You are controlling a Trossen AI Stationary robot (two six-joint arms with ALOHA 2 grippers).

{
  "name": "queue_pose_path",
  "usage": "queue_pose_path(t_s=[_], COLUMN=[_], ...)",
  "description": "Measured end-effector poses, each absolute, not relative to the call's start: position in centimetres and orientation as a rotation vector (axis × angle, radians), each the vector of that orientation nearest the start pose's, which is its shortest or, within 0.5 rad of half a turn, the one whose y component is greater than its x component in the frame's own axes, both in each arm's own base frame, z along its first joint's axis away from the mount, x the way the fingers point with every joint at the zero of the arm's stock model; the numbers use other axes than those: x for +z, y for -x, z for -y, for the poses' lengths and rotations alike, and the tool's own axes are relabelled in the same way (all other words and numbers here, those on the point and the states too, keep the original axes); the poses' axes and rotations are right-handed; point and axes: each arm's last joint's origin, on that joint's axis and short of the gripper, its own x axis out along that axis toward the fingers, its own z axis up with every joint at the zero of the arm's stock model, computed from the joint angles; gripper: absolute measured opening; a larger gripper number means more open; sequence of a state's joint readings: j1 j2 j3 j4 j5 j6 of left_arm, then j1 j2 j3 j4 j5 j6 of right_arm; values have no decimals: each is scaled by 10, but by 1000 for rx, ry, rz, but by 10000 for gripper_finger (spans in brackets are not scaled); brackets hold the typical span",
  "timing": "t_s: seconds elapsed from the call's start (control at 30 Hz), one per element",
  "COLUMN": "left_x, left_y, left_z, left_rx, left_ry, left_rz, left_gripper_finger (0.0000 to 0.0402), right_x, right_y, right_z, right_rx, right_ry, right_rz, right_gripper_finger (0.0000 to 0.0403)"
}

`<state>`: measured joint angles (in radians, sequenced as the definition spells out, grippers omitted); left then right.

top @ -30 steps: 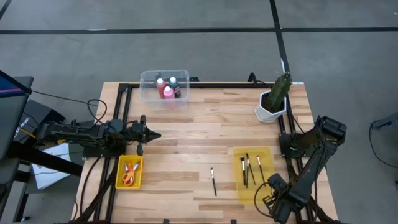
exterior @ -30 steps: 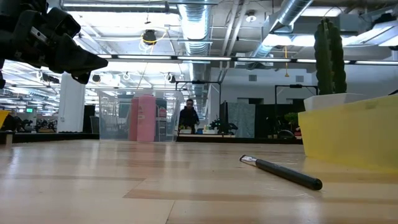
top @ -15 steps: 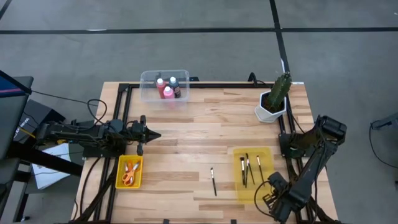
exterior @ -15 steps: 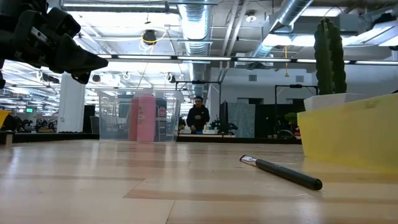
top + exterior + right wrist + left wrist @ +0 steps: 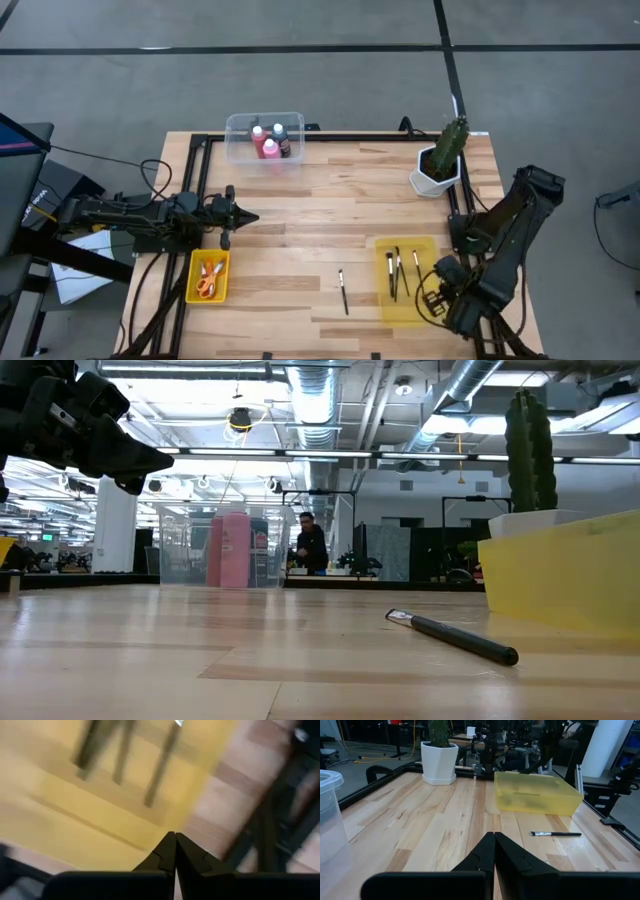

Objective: Pick & Place Paint Supplies
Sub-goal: Put the liner brush into the yellow bin

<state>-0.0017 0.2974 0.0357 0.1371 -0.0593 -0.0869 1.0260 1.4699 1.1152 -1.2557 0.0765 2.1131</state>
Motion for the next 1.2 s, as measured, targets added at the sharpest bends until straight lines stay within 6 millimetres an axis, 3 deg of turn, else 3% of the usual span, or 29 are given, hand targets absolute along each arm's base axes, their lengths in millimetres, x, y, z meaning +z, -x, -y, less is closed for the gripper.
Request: queue_pose_path(t_s=[0.2,0.5,0.73,0.9,1.2], left_x=[163,163,163,163,164], left_y=[-116,-116,-116,-116,-116], left_z=[-2,-1,-1,-1,-2], left_rx=[63,60,60,60,64], left_ry=[83,83,83,83,83], left_rz=[-122,-122,-122,-122,-120], left_gripper_finger=[1,1,1,1,1], right_x=[255,284,318,332,335], right_y=[-143,-188,-241,-272,-291], right_z=[-196,-177,-155,-129,-86], right_rx=[-750,-617,-403,-375,-487], right_ry=[-921,-1052,-865,-888,-1011], right_rz=[-1040,-390,-232,-95,22], right_gripper_finger=[0,0,8,2,1])
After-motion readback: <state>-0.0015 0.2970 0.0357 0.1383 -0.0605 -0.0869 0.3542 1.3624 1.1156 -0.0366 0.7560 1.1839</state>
